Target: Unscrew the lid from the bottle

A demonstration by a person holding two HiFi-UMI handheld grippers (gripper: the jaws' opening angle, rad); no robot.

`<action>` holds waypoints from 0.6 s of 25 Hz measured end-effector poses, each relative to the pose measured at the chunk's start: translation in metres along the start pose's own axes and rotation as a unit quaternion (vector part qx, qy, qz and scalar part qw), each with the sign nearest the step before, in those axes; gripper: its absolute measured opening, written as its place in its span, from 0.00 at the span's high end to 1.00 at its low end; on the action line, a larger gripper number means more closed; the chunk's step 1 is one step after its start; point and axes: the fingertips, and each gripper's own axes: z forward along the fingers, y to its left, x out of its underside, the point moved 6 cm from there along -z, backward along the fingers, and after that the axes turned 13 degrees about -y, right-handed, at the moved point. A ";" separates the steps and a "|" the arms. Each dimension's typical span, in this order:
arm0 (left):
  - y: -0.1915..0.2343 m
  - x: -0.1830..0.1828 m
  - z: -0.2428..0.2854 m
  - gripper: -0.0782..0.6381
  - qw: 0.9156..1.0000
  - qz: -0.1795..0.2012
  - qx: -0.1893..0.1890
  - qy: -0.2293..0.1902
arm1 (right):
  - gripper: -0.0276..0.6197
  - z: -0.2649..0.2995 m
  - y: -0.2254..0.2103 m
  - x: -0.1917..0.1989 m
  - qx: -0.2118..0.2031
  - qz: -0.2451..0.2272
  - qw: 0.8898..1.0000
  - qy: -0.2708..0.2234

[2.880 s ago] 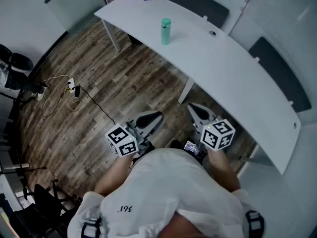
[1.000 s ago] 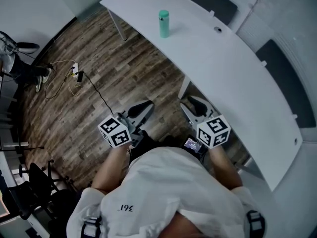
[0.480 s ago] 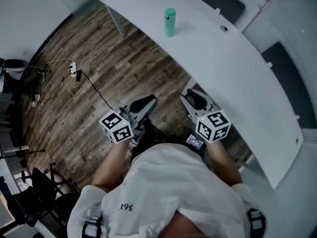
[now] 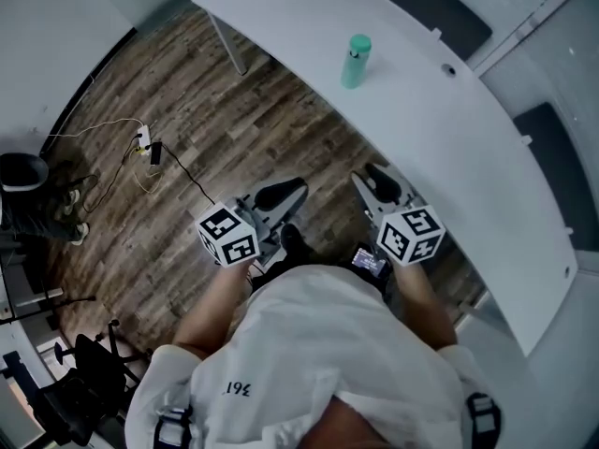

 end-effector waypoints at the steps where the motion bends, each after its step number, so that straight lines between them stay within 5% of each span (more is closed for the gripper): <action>1: 0.008 -0.005 -0.003 0.82 1.000 -0.001 0.000 0.002 | 0.71 0.009 0.004 0.000 0.003 -0.001 1.000 0.000; 15: 0.068 -0.032 0.010 0.82 0.999 -0.012 0.028 0.019 | 0.71 0.074 0.008 -0.015 0.031 -0.013 0.999 -0.005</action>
